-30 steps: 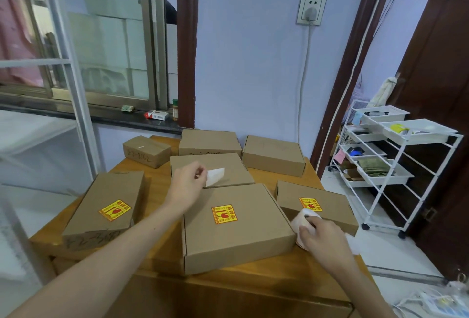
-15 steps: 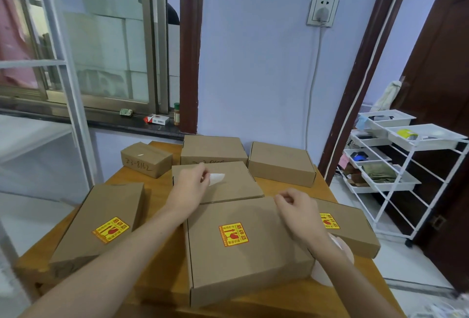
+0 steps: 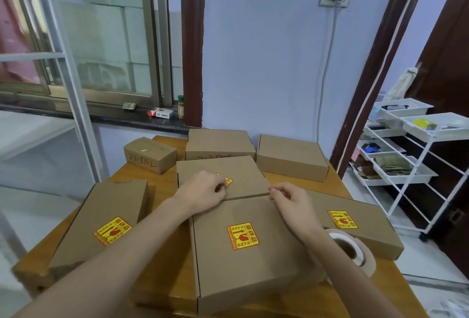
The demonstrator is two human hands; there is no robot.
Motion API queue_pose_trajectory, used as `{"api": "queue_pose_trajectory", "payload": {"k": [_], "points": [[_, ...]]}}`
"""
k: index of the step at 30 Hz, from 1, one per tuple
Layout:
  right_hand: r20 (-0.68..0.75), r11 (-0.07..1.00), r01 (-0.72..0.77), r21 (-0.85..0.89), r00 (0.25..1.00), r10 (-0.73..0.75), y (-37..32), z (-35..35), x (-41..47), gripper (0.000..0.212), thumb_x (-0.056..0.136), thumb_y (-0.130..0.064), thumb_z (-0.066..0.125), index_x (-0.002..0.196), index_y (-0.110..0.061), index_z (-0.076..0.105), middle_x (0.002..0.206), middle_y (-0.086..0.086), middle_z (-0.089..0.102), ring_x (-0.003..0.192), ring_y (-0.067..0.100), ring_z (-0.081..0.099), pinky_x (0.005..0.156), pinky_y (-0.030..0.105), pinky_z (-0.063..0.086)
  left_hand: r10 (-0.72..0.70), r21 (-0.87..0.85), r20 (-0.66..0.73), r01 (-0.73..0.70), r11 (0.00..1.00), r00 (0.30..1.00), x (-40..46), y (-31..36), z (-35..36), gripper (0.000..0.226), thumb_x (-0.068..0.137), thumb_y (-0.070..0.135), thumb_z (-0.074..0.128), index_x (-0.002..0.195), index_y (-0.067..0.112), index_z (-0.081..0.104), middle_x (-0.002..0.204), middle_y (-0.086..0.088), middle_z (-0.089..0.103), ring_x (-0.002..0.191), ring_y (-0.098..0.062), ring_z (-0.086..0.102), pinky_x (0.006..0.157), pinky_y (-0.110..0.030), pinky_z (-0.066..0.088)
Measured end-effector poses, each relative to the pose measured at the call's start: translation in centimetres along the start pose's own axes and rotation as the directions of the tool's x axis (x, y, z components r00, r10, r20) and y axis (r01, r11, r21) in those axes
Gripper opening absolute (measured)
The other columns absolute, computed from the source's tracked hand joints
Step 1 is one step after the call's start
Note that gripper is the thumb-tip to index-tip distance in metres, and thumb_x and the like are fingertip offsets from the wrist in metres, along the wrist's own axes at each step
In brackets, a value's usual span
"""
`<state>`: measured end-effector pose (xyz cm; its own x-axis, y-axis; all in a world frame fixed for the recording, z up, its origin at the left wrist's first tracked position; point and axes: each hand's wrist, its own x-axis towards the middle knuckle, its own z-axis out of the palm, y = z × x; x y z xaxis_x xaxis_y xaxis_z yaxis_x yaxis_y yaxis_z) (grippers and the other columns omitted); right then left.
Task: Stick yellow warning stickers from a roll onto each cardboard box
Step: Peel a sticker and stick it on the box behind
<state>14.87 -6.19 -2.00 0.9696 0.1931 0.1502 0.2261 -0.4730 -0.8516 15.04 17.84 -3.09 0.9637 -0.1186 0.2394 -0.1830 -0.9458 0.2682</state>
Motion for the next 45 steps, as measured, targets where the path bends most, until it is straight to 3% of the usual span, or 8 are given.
{"api": "queue_pose_trajectory", "payload": {"k": [4, 7, 13, 20, 27, 33, 41, 45], "points": [[-0.014, 1.0, 0.021, 0.009, 1.0, -0.021, 0.3, -0.4, -0.7, 0.023, 0.095, -0.028, 0.049, 0.113, -0.027, 0.063, 0.1, -0.011, 0.066, 0.097, 0.005, 0.06, 0.082, 0.024, 0.049, 0.048, 0.001, 0.084, -0.048, 0.999, 0.995, -0.4, 1.0, -0.4, 0.04, 0.101, 0.038, 0.04, 0.124, 0.016, 0.065, 0.128, -0.001, 0.065, 0.119, -0.021, 0.055, 0.104, -0.035, 0.043], [-0.026, 0.999, 0.039, -0.022, 0.999, -0.04, 0.7, -1.5, -1.9, 0.021, 0.095, -0.027, 0.05, 0.112, -0.03, 0.062, 0.1, -0.015, 0.064, 0.095, 0.0, 0.058, 0.073, 0.015, 0.045, 0.022, 0.018, 0.194, -0.026, 1.0, 0.981, -0.4, 1.8, -0.5, 0.052, 0.104, 0.043, 0.033, 0.151, 0.02, 0.038, 0.158, 0.005, 0.033, 0.142, -0.02, 0.026, 0.114, -0.027, 0.017], [-0.13, 0.984, 0.043, -0.176, 0.989, -0.066, 2.7, -5.8, -4.9, 0.023, 0.094, -0.021, 0.052, 0.113, -0.022, 0.066, 0.095, -0.013, 0.067, 0.088, -0.003, 0.059, 0.068, 0.011, 0.043, -0.076, 0.03, 0.295, 0.07, 0.997, 0.952, -0.3, 2.0, 0.0, 0.063, 0.101, 0.056, 0.025, 0.156, 0.026, 0.022, 0.163, 0.009, 0.017, 0.15, -0.021, 0.01, 0.119, -0.038, 0.016], [-0.088, 0.958, 0.049, -0.284, 0.993, -0.077, 4.4, -8.4, -8.2, 0.016, 0.093, -0.015, 0.054, 0.095, -0.021, 0.069, 0.075, -0.017, 0.064, 0.072, -0.011, 0.058, 0.056, 0.006, 0.043, -0.065, -0.023, 0.124, 0.069, 0.997, 0.99, -1.8, 3.9, -0.3, 0.039, 0.103, 0.036, 0.039, 0.132, 0.019, 0.06, 0.131, -0.004, 0.063, 0.113, -0.018, 0.057, 0.092, -0.031, 0.047], [-0.059, 0.859, 0.07, -0.507, 0.992, -0.115, 4.7, -8.3, -8.6, 0.027, 0.092, -0.036, 0.051, 0.072, -0.024, 0.065, 0.063, -0.006, 0.063, 0.062, 0.008, 0.06, 0.059, 0.029, 0.054, -0.011, -0.12, -0.016, 0.009, 0.993, 1.0, -2.4, 8.5, 0.4, 0.035, 0.1, 0.03, 0.04, 0.127, 0.02, 0.061, 0.112, 0.002, 0.069, 0.095, -0.012, 0.063, 0.077, -0.032, 0.055], [-0.127, 0.766, -0.059, -0.641, 0.991, -0.03, 3.7, -8.2, -7.7, 0.058, 0.092, -0.051, 0.041, 0.046, -0.016, 0.048, 0.041, -0.002, 0.043, 0.043, 0.012, 0.047, 0.062, 0.027, 0.038, 0.048, -0.143, -0.055, -0.055, 0.988, 0.997, -2.9, 12.0, 1.0, 0.035, 0.099, 0.03, 0.04, 0.123, 0.022, 0.063, 0.105, 0.005, 0.071, 0.1, -0.015, 0.063, 0.081, -0.039, 0.054], [-0.231, 0.59, -0.24, -0.771, 0.969, 0.091, 2.0, -7.7, -6.7, 0.054, 0.084, -0.065, 0.044, 0.055, -0.02, 0.05, 0.057, -0.004, 0.054, 0.056, 0.013, 0.054, 0.072, 0.032, 0.05, 0.054, -0.174, -0.009, -0.055, 0.983, 0.998, -3.7, 14.0, 1.4, 0.031, 0.1, 0.029, 0.041, 0.118, 0.021, 0.065, 0.114, 0.003, 0.068, 0.1, -0.014, 0.063, 0.085, -0.037, 0.056], [-0.22, 0.524, -0.271, -0.808, 0.962, 0.159, 1.7, -7.8, -6.1, 0.037, 0.083, -0.047, 0.057, 0.056, -0.022, 0.048, 0.062, -0.003, 0.054, 0.066, 0.016, 0.058, 0.068, 0.029, 0.046, 0.026, -0.198, -0.026, -0.031, 0.98, 0.999, -3.9, 14.0, 1.1, 0.031, 0.099, 0.029, 0.04, 0.115, 0.022, 0.066, 0.112, 0.004, 0.069, 0.098, -0.013, 0.063, 0.084, -0.037, 0.056]]}}
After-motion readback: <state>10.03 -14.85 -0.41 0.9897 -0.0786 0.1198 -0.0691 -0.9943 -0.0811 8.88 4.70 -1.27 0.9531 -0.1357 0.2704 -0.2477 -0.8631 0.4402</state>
